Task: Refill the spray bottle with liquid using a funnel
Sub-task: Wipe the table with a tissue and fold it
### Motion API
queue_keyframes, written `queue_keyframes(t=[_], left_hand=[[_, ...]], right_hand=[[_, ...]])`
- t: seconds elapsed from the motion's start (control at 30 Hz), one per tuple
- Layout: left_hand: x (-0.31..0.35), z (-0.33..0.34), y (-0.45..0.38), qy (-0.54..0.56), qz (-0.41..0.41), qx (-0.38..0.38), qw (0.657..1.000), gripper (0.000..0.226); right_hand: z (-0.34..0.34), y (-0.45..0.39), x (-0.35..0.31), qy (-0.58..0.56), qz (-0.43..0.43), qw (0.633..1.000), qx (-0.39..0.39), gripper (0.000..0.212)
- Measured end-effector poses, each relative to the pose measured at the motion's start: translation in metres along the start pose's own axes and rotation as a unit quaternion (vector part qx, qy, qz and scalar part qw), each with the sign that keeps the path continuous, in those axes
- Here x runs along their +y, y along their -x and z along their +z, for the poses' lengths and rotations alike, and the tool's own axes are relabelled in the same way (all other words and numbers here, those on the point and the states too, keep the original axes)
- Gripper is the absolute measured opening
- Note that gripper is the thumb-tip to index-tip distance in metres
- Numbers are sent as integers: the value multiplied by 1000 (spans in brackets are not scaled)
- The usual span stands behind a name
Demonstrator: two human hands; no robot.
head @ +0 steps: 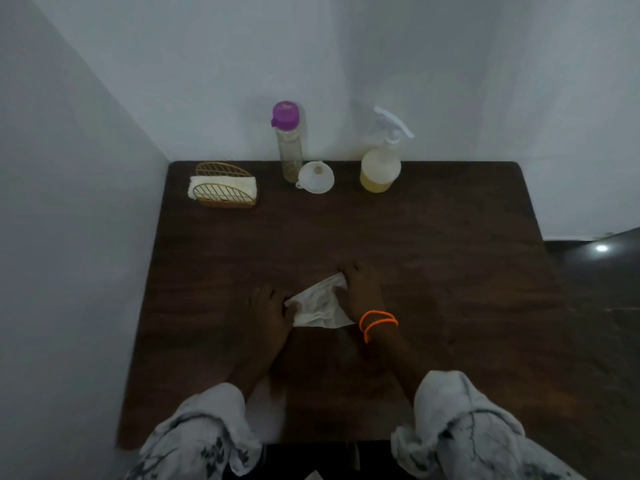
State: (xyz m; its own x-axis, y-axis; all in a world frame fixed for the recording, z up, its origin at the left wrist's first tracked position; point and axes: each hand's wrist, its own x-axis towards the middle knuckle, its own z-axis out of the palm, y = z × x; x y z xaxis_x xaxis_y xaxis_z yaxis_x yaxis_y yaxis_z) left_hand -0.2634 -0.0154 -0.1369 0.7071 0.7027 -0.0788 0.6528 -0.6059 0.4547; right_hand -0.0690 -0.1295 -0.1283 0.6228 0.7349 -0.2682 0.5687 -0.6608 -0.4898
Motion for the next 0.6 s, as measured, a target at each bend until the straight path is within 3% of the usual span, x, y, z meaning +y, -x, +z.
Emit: queue_keyframes(t=[0.1, 0.23, 0.4, 0.6], left_hand=[[0, -3, -10, 51, -25, -35, 998, 15], [-4, -6, -18, 29, -32, -42, 998, 31], [-5, -2, -11, -31, 57, -53, 997, 16], [-8, 2, -10, -95, 94, -79, 988, 28]], right_hand=[[-8, -12, -2, -7, 12, 998, -56, 37], [-14, -18, -4, -3, 39, 997, -69, 37], [-12, -15, -7, 73, 18, 995, -72, 24], [-13, -16, -6, -63, 40, 992, -103, 11]])
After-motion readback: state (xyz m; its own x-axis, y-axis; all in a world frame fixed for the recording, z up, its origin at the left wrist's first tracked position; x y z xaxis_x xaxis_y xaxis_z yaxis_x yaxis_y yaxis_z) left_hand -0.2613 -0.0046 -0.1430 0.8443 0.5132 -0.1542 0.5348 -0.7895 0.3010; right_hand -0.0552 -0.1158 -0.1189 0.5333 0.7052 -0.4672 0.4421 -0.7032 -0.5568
